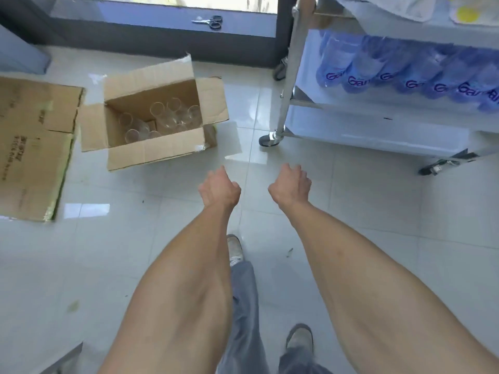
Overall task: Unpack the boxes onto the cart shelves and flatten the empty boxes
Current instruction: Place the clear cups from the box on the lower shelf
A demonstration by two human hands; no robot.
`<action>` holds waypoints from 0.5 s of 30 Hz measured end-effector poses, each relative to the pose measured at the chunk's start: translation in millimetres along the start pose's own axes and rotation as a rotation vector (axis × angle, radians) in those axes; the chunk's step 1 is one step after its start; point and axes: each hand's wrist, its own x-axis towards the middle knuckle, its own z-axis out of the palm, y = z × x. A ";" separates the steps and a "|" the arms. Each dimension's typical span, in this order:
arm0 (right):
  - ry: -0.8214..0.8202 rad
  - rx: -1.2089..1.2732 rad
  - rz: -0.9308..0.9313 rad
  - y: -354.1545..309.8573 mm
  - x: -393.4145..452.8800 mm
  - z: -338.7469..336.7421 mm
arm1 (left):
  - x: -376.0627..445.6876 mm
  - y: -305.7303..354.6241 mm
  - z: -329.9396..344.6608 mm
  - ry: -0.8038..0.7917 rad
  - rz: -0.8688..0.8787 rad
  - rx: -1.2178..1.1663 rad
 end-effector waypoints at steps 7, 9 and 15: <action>-0.072 -0.129 -0.167 -151.4 27.1 4.4 | 87.4 -108.6 -93.6 -0.014 -0.228 -0.041; -0.116 -0.108 -0.188 -190.4 39.3 10.1 | 115.5 -135.4 -115.1 -0.042 -0.265 -0.053; -0.159 -0.060 -0.241 -283.9 86.4 19.2 | 196.5 -180.8 -163.6 -0.045 -0.336 -0.086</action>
